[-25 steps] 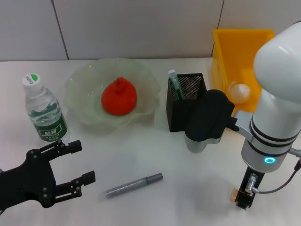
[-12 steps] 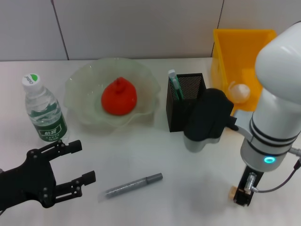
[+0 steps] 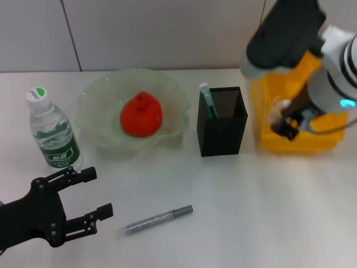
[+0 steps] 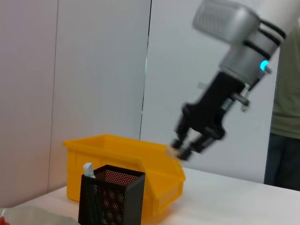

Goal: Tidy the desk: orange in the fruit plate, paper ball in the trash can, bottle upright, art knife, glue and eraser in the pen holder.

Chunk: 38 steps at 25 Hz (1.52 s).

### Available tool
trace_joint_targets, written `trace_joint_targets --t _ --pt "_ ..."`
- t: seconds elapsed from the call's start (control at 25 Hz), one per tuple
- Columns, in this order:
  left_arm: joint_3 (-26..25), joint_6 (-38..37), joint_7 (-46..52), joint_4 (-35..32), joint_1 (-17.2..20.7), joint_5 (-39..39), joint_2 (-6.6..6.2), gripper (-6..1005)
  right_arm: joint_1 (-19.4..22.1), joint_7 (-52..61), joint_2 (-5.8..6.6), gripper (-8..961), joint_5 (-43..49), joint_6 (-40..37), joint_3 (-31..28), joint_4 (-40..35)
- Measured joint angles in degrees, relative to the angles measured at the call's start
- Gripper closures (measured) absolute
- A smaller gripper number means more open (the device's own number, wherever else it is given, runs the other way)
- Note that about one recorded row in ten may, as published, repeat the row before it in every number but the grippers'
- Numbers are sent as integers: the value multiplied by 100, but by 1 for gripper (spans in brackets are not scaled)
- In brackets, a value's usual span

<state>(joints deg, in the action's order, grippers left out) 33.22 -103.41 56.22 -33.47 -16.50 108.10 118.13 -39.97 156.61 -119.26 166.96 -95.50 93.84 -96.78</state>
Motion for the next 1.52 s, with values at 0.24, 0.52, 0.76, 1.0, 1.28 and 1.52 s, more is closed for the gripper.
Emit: trace_joint_targets --t 0.24,0.52,0.76,1.0,1.28,1.52 --pt "0 3 -39 101 -28 1 4 197 133 -147 -7 699 2 1240 55 241" --pt "0 33 -50 138 -4 1 -2 197 150 -245 -23 700 -57 2423 253 1008" --pt "0 53 -51 146 2 -3 7 197 61 -367 -17 700 -424 2898 279 1545" --pt "-1 57 -51 148 -6 -8 9 197 14 -394 -19 588 -504 3038 288 1750" --pt "-8 59 -43 126 -32 -9 -8 197 225 -395 -9 413 -531 2834 218 1213" --pt "8 7 6 74 -41 -2 -47 197 500 -397 -4 293 -576 2000 99 310"
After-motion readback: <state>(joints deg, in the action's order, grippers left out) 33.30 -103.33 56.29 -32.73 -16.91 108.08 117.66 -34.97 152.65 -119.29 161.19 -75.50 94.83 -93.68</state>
